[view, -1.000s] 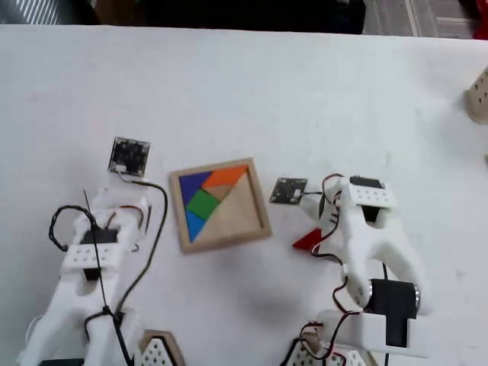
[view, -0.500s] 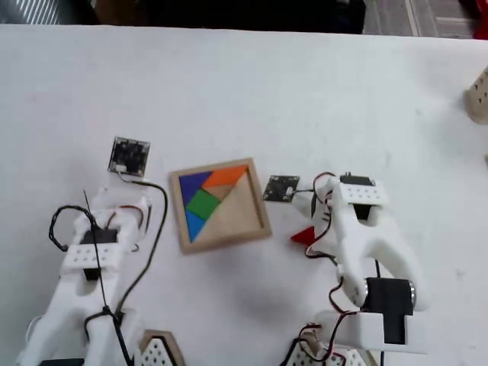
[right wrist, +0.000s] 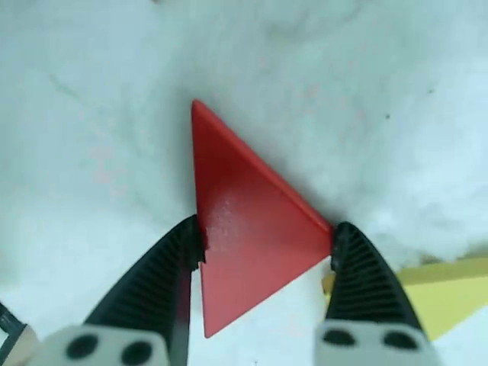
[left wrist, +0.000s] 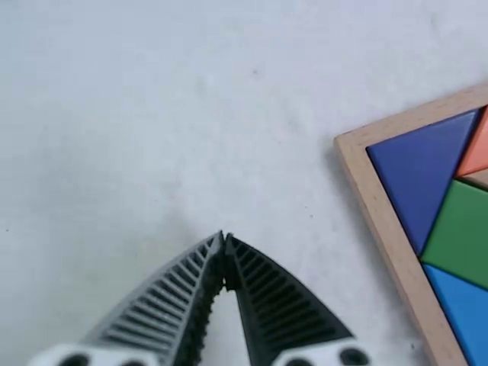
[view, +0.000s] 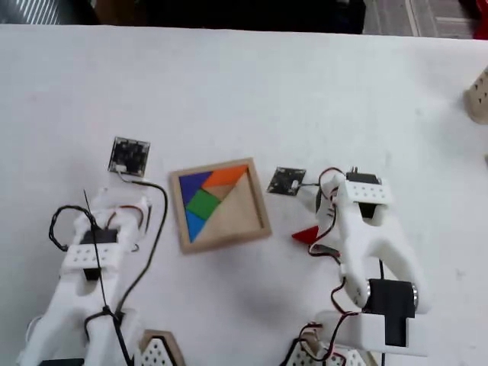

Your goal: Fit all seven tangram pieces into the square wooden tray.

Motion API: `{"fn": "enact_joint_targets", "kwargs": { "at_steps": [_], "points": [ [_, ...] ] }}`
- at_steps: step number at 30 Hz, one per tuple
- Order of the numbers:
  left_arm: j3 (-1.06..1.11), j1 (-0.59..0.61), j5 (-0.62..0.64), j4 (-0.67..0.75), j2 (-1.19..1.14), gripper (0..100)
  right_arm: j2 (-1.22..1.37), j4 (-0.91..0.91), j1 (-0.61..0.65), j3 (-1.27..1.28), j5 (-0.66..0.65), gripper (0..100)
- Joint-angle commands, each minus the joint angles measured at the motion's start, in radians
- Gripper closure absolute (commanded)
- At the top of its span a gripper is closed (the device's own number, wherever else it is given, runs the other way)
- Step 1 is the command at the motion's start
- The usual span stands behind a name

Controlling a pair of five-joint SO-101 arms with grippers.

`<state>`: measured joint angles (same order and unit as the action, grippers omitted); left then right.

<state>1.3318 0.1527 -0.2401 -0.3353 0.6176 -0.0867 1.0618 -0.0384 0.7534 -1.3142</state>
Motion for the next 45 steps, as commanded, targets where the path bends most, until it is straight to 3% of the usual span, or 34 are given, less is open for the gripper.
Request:
{"fn": "enact_joint_targets", "kwargs": {
  "at_steps": [1,8,11,18,25,32,36,42,45],
  "points": [
    [-0.032,0.012,-0.005,-0.002,0.025,98,-0.008,-0.012,-0.005,-0.018,0.054,95.4],
    [-0.032,0.012,-0.003,-0.002,0.025,98,-0.012,-0.062,-0.004,-0.046,0.206,96.4],
    [-0.032,0.012,-0.003,-0.002,0.025,98,-0.012,-0.059,-0.005,-0.103,0.347,96.4],
    [-0.028,0.012,-0.003,0.032,0.025,98,-0.012,0.093,0.028,-0.238,0.531,96.4],
    [-0.028,0.033,-0.002,0.04,0.025,98,-0.012,0.199,0.047,-0.295,0.559,95.4],
    [-0.028,0.033,-0.002,0.04,0.025,98,-0.079,0.351,0.038,-0.27,0.485,81.7],
    [-0.028,0.031,-0.002,0.035,0.025,98,-0.22,0.308,0.008,-0.152,0.534,80.2],
    [-0.028,0.036,-0.002,0.034,0.025,98,-0.352,0.099,0.004,0.078,0.666,80.0],
    [-0.028,0.036,-0.002,0.034,0.025,98,-0.354,0.001,0.004,0.115,0.809,80.0]
  ]
}}
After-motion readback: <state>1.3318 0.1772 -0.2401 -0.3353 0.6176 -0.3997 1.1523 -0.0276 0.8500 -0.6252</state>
